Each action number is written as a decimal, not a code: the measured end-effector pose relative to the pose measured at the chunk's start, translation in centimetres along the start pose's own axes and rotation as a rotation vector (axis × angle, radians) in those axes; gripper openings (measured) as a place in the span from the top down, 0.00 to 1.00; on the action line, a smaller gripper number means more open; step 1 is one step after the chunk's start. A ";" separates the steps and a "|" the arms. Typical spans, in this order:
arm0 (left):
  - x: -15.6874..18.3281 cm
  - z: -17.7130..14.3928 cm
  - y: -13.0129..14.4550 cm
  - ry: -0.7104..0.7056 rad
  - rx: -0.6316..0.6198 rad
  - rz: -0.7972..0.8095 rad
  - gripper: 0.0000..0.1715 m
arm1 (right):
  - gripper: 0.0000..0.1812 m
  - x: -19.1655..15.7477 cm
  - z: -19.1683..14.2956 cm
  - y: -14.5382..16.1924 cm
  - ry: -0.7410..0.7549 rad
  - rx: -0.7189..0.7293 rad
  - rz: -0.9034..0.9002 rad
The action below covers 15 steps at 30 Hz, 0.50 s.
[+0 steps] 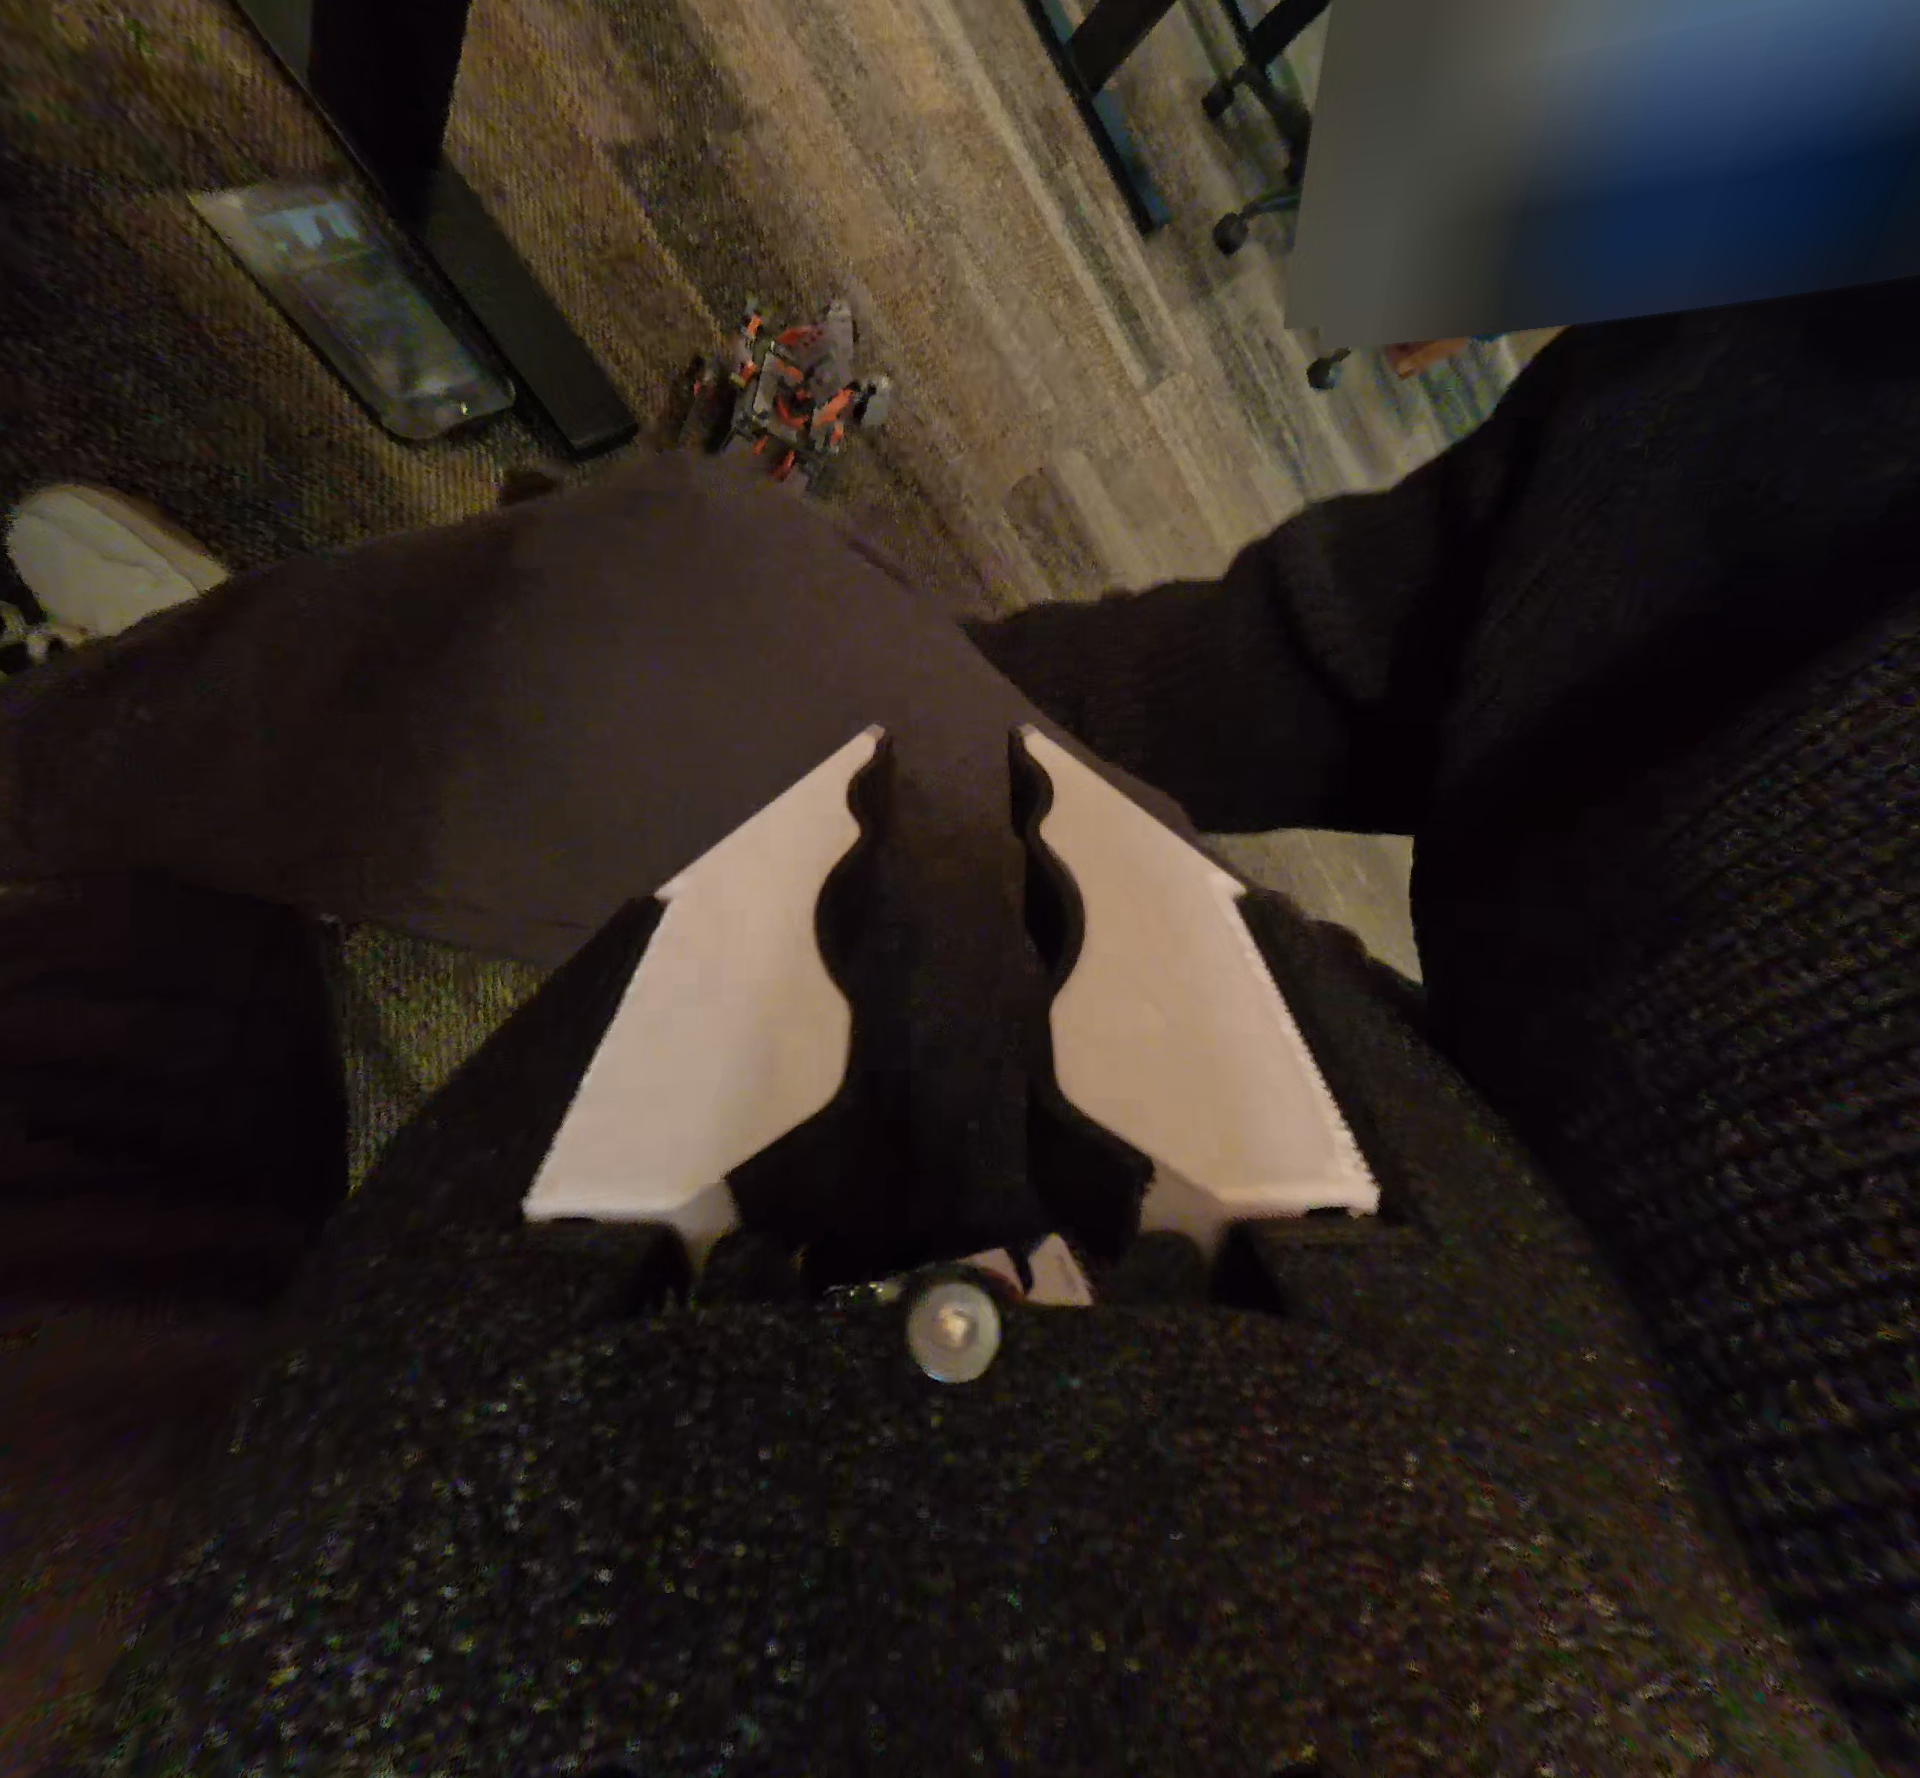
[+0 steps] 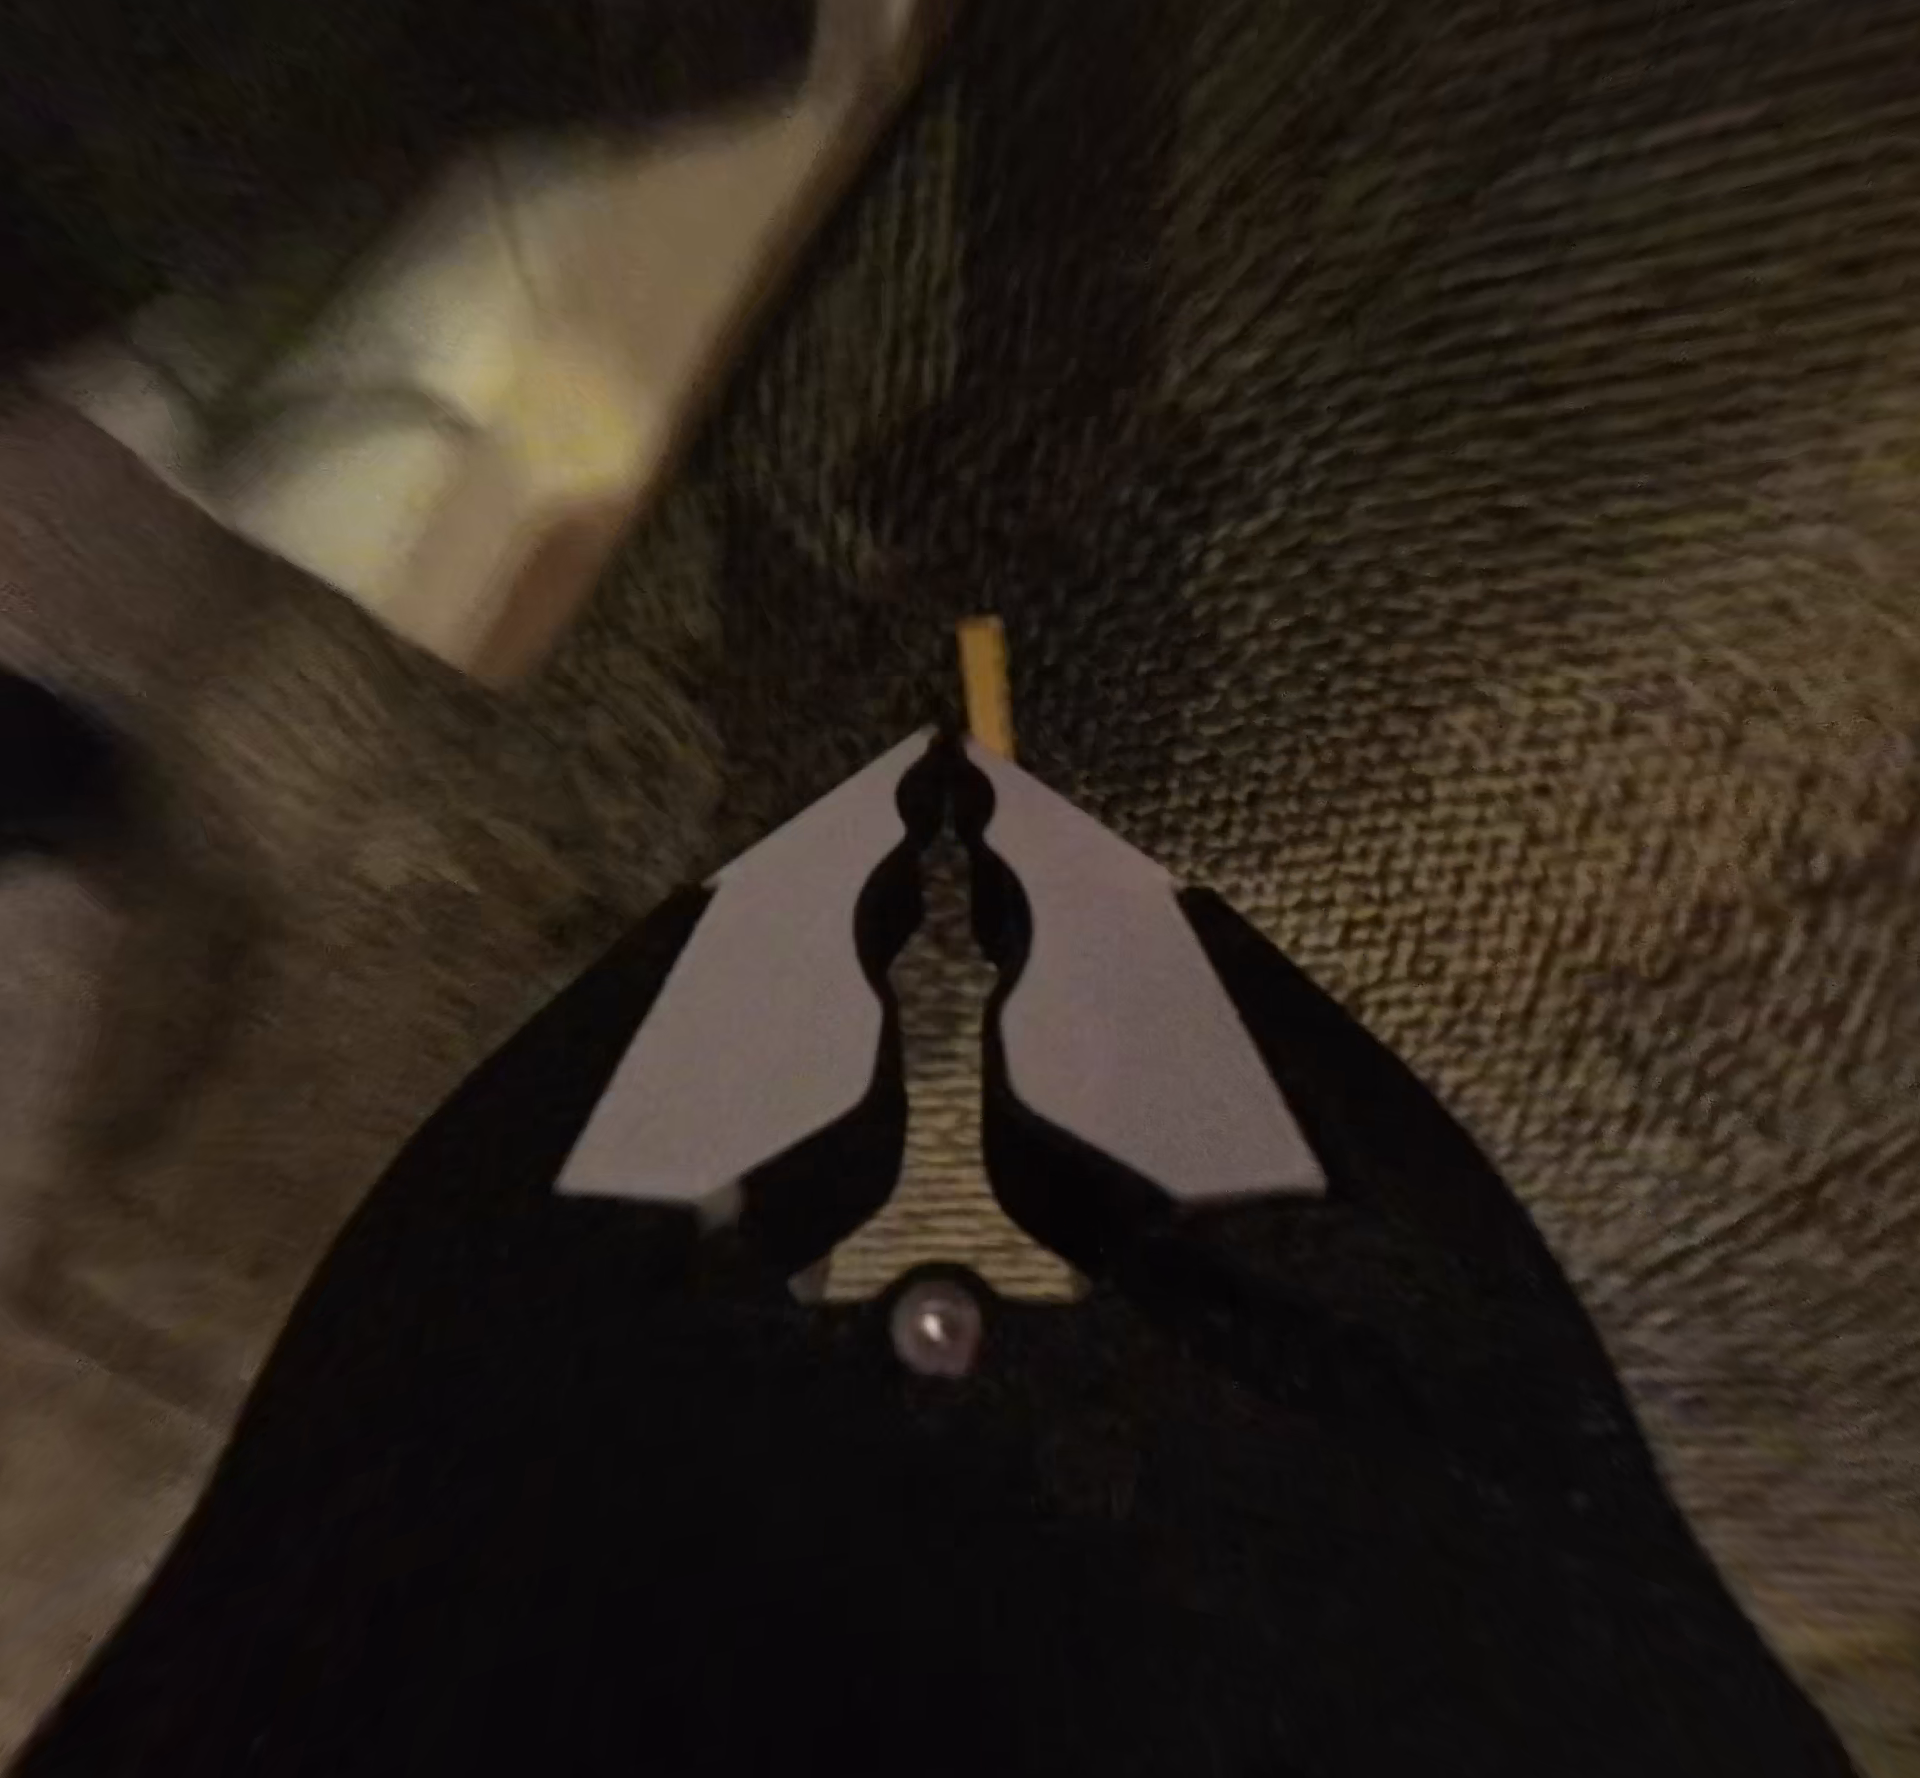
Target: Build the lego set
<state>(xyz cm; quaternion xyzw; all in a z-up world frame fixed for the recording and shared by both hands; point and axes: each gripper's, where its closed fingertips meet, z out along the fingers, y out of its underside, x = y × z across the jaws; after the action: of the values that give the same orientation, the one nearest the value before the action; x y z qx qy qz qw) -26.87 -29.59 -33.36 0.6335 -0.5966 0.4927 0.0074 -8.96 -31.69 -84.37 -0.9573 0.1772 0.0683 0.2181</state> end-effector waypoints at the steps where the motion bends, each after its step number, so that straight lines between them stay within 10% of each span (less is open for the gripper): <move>1: 0.8 -0.6 -0.5 -0.001 0.026 0.020 0.87 | 1.00 -0.4 -3.3 -1.9 -0.037 0.125 0.137; 10: 11.0 -6.3 -0.7 0.061 0.235 0.235 0.87 | 1.00 -9.1 -45.6 -12.1 -0.621 1.038 0.745; 12: 12.9 -7.4 -0.1 0.075 0.262 0.285 0.87 | 1.00 -12.1 -50.4 -11.6 -0.566 1.061 0.636; 15: 14.0 -9.0 1.1 0.064 0.288 0.365 0.87 | 1.00 -12.5 -49.0 -8.5 -0.206 0.930 0.428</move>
<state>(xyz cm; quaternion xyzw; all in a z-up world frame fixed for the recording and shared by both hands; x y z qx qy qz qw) -36.06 -35.02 -20.49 0.4936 -0.6242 0.5858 -0.1536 -14.80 -42.28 -34.53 -0.6898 0.3583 0.1192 0.6177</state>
